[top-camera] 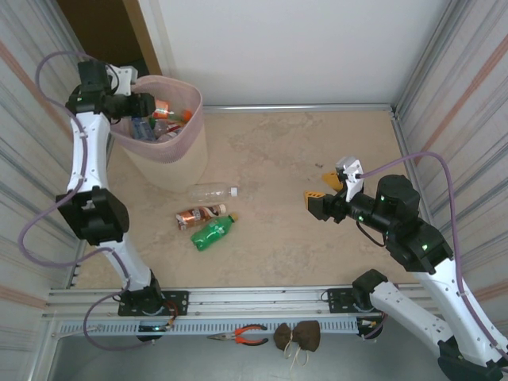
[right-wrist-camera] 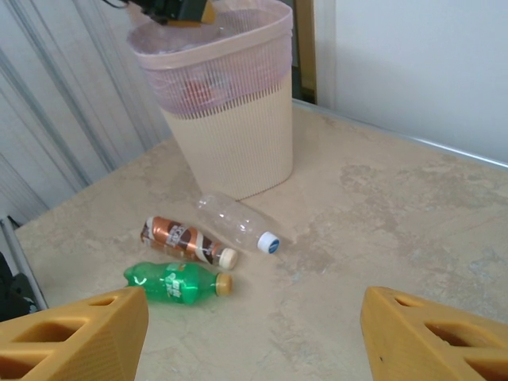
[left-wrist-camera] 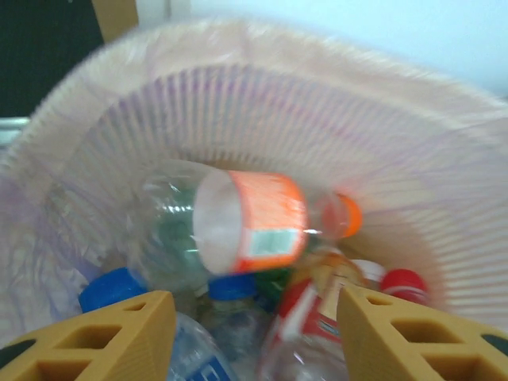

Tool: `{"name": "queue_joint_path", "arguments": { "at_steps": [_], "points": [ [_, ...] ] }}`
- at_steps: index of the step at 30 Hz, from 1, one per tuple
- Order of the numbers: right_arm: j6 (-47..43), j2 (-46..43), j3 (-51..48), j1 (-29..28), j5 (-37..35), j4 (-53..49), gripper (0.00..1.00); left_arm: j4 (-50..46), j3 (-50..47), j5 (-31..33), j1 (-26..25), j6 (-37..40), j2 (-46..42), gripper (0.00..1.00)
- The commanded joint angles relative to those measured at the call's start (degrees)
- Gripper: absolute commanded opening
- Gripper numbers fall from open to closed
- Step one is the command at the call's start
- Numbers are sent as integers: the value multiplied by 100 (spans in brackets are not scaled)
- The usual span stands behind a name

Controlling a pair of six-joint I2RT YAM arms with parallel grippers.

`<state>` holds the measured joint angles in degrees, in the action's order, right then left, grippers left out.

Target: Put the plastic bottles in the bin

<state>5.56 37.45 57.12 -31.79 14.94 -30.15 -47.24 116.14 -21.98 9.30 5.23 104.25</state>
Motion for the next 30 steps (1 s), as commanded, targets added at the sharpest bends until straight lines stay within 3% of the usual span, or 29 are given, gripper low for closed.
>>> {"name": "queue_joint_path", "arguments": {
  "at_steps": [1, 9, 17, 23, 30],
  "points": [
    [61, -35, 192, 24, -42, -122, 70, -221, 43, -392, -49, -84, -673, 56],
    [10, -53, 203, 24, -68, -157, 70, -420, -812, -419, -516, 85, -1727, 56],
    [-11, -103, 146, 24, -96, -194, 70, -830, -1765, 516, -1820, 259, -2725, 56],
    [30, -148, 85, 24, -121, -220, 70, -874, -2654, 1276, -2893, 61, -3279, 56],
    [92, -211, -5, 24, -158, -264, 70, -728, -3934, 1741, -3852, -299, -3727, 58]
  ]
}}
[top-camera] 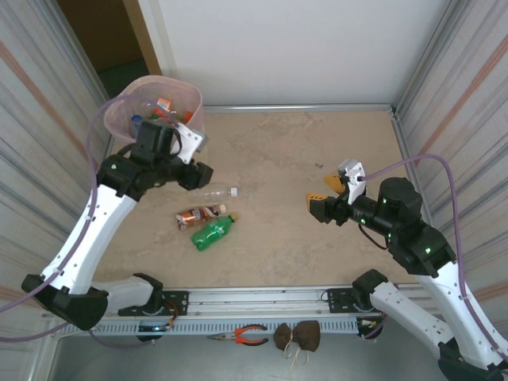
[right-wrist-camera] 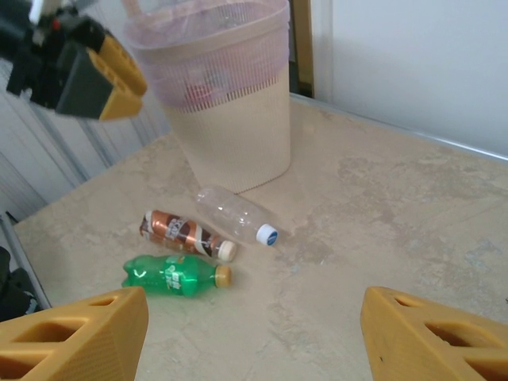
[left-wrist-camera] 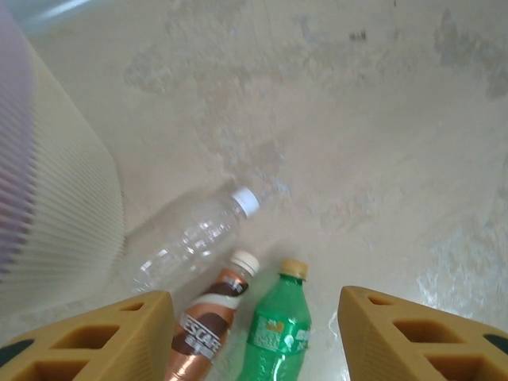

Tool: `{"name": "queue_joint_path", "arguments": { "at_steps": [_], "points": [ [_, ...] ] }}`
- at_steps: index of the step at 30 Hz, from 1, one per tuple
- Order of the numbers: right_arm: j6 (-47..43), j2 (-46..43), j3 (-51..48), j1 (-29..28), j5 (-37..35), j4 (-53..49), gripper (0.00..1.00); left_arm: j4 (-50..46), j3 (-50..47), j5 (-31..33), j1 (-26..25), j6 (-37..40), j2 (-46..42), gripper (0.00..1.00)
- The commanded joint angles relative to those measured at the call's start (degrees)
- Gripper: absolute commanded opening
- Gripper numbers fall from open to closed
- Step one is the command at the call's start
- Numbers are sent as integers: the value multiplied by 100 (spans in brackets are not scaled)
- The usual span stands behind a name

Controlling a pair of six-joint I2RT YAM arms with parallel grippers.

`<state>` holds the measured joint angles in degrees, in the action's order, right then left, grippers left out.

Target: Put the plastic bottles in the bin

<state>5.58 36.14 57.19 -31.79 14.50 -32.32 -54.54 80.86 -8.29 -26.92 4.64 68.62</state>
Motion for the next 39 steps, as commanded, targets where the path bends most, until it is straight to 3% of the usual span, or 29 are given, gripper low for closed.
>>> {"name": "queue_joint_path", "arguments": {
  "at_steps": [1, 11, 22, 39],
  "points": [
    [103, -76, -30, 24, -121, -30, 70, 71, -595, 413, -344, -289, -197, 59],
    [205, 89, -6, 24, -97, -15, 70, 630, -2081, 647, -978, -752, -203, 68],
    [347, 140, -46, 24, -167, 73, 70, 1338, -3557, 626, -1118, -1518, -375, 75],
    [231, 97, -257, 24, -122, 164, 71, 1405, -3612, 943, -1452, -1773, 399, 81]
  ]
}}
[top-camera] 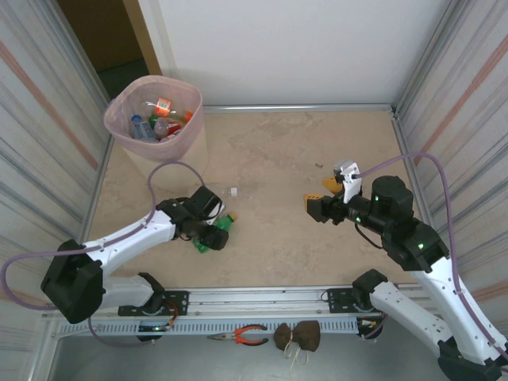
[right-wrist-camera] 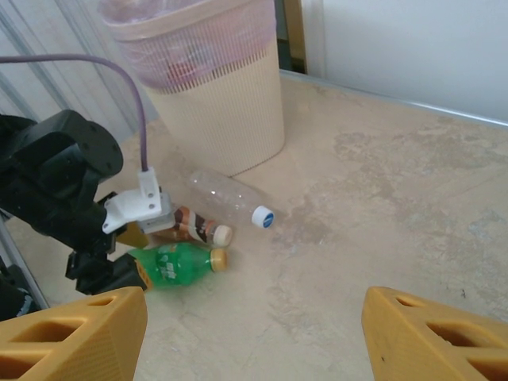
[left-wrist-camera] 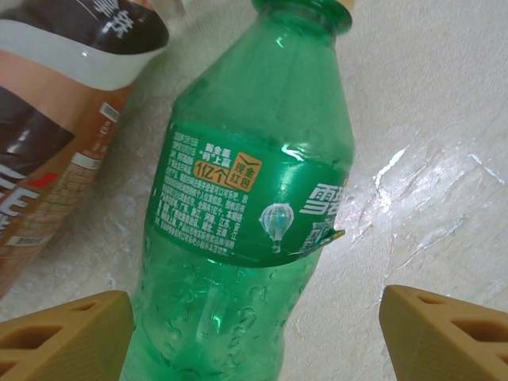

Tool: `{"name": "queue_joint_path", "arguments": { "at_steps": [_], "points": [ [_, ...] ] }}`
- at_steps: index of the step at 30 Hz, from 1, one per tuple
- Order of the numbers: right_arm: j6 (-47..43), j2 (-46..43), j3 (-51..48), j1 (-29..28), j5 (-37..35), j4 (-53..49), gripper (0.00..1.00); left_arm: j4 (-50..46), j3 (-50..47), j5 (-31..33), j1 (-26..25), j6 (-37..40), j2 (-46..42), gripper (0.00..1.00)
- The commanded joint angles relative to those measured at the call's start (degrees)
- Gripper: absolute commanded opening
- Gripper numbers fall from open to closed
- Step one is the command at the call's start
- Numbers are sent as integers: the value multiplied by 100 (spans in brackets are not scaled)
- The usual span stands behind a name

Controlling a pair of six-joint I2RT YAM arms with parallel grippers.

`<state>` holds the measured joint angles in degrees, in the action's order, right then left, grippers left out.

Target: Put the plastic bottles in the bin

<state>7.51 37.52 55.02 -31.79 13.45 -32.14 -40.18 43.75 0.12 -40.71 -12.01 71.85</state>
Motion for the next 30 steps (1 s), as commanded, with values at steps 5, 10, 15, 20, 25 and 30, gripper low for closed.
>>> {"name": "queue_joint_path", "arguments": {
  "at_steps": [5, 10, 15, 20, 25, 30],
  "points": [
    [60, -86, -103, 24, -53, 169, 71, -17, 74, 95, -264, -383, 135, 79],
    [41, -44, -138, 24, -89, 207, 71, 230, -163, 110, -388, -724, 207, 78],
    [41, 86, -163, 24, -82, 339, 71, 531, -406, 46, -395, -924, 262, 76],
    [5, 326, -178, 28, -63, 450, 71, 582, -393, 31, -395, -958, 485, 76],
    [1, 598, -134, 33, -79, 520, 71, 625, -326, -103, -395, -905, 742, 75],
    [84, 662, -110, 43, -26, 528, 71, 618, -248, -192, -407, -860, 952, 73]
  ]
}}
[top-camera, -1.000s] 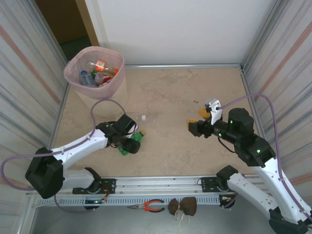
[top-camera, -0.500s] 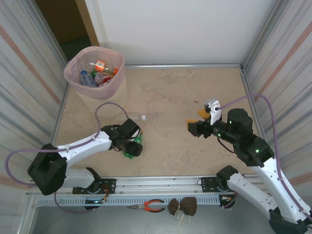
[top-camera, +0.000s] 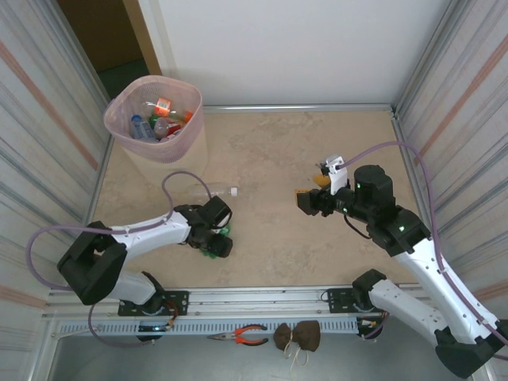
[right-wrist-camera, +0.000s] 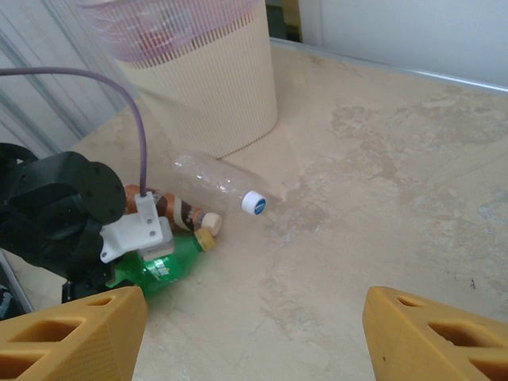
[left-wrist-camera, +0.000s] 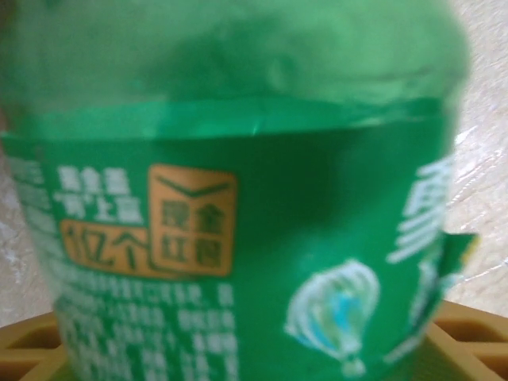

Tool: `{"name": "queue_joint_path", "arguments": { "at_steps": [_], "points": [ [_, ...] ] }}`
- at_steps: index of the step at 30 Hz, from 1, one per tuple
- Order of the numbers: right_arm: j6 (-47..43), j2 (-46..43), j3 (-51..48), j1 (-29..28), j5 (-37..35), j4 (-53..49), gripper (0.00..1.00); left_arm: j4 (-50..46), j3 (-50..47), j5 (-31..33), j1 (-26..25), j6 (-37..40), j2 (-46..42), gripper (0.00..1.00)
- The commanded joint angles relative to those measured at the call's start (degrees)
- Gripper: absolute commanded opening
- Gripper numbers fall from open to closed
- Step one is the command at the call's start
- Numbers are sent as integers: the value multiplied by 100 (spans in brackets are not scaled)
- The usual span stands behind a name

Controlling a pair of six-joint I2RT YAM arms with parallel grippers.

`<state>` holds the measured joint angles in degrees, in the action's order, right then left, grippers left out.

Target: Put the plastic bottles in the bin

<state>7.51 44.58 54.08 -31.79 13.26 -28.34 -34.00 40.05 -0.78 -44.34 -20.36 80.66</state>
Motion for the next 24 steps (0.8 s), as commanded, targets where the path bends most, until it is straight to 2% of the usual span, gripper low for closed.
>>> {"name": "queue_joint_path", "arguments": {
  "at_steps": [1, 9, 24],
  "points": [
    [108, -82, -17, 39, 16, 138, 71, -38, 135, -89, -62, -36, 89, 73],
    [79, -516, -111, 37, -42, 111, 71, -317, 5, 221, -395, -407, -216, 72],
    [6, -713, -152, 41, -33, 19, 71, -752, 80, 414, -528, -658, -392, 71]
  ]
}}
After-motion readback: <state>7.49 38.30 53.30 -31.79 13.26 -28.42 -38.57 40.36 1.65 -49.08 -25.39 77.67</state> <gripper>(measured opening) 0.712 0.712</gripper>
